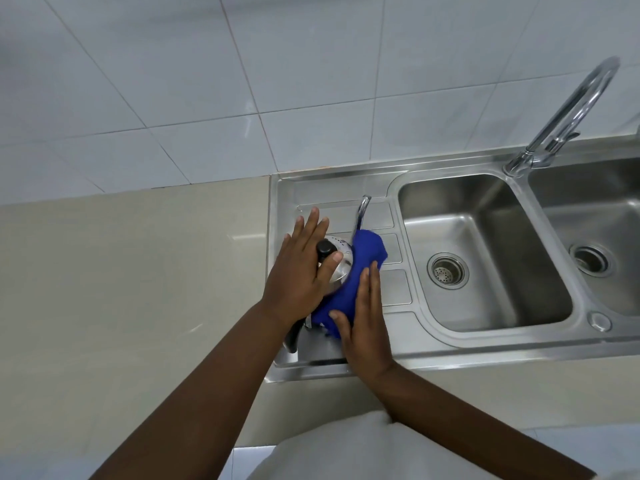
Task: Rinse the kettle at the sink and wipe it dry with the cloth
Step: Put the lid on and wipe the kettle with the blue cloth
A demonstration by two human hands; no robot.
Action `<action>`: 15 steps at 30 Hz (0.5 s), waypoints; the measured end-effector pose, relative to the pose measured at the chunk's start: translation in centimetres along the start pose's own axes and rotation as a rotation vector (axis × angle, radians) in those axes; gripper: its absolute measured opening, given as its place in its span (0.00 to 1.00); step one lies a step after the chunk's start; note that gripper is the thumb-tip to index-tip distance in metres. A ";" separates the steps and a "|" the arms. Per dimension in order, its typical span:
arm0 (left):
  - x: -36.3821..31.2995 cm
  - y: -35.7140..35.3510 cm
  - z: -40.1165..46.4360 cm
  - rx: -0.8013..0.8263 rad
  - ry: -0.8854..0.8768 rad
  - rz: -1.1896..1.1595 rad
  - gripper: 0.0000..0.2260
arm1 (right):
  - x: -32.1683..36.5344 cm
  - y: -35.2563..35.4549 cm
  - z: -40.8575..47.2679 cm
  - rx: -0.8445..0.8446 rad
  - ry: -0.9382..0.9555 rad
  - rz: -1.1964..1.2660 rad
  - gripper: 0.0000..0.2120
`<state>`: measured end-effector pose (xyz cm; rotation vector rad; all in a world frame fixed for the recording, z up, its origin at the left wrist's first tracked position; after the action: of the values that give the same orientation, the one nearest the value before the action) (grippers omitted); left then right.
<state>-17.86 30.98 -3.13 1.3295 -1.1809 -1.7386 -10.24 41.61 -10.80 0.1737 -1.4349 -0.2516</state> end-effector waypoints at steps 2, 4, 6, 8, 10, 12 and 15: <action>0.0 0.1 0.1 0.002 -0.012 0.010 0.31 | -2.7 -0.3 -1.2 0.035 -0.166 0.101 0.39; 0.1 0.1 0.2 0.005 -0.018 0.014 0.31 | -4.6 -0.2 -1.7 0.061 -0.287 0.169 0.40; 0.1 0.1 0.2 0.006 -0.021 0.011 0.32 | -5.2 0.6 -1.6 0.068 -0.340 0.176 0.37; 0.2 0.2 0.3 0.006 -0.030 0.010 0.32 | -4.3 1.6 -1.1 0.030 -0.333 0.180 0.33; 0.3 0.3 0.6 0.014 -0.047 0.026 0.32 | -1.9 2.3 -0.1 -0.017 -0.245 0.191 0.31; 0.4 0.3 0.9 0.032 -0.076 0.039 0.33 | 1.6 2.1 0.9 -0.027 -0.075 0.160 0.30; 0.3 0.3 1.5 0.079 -0.155 0.028 0.33 | 4.9 1.0 1.4 0.016 0.150 0.039 0.29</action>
<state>-19.38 31.03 -2.81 1.2353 -1.3602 -1.8182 -10.98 41.24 -5.63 0.1742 -1.2906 -0.1907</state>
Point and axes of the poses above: each hand's wrist, its own z-axis towards the middle knuckle, its own y-axis out of the back of the hand, x = y × z, the point moved 10 cm from there along z, towards the middle knuckle, and after that the axes turned 15 degrees about z, right-handed, at the moved point
